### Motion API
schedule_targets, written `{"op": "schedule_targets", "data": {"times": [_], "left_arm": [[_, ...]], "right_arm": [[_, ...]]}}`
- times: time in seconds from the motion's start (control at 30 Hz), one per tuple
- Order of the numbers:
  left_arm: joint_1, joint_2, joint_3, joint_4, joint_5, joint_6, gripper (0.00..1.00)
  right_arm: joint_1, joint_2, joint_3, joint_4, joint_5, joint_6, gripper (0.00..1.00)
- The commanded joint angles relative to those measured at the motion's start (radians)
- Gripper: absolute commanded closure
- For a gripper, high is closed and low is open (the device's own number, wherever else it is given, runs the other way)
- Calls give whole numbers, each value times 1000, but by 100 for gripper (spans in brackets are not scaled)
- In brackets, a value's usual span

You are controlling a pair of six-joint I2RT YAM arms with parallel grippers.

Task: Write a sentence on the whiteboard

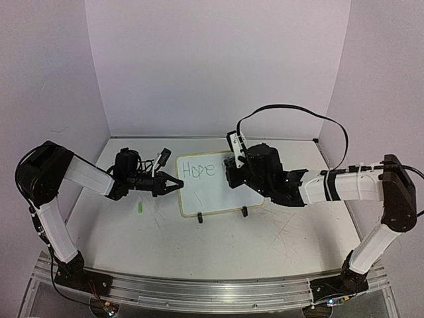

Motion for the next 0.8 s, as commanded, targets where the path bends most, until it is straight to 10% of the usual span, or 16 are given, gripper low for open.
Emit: {"op": "schedule_targets", "data": {"times": [0.0,0.77], "left_arm": [[12,-22,-8,-20,-147,58,100],[12,-22,-7,-24,-146,60,100]], "right_arm": [[0,7,44,57,-3,-5,100],[-10,41,64,49,17,21,100]]}}
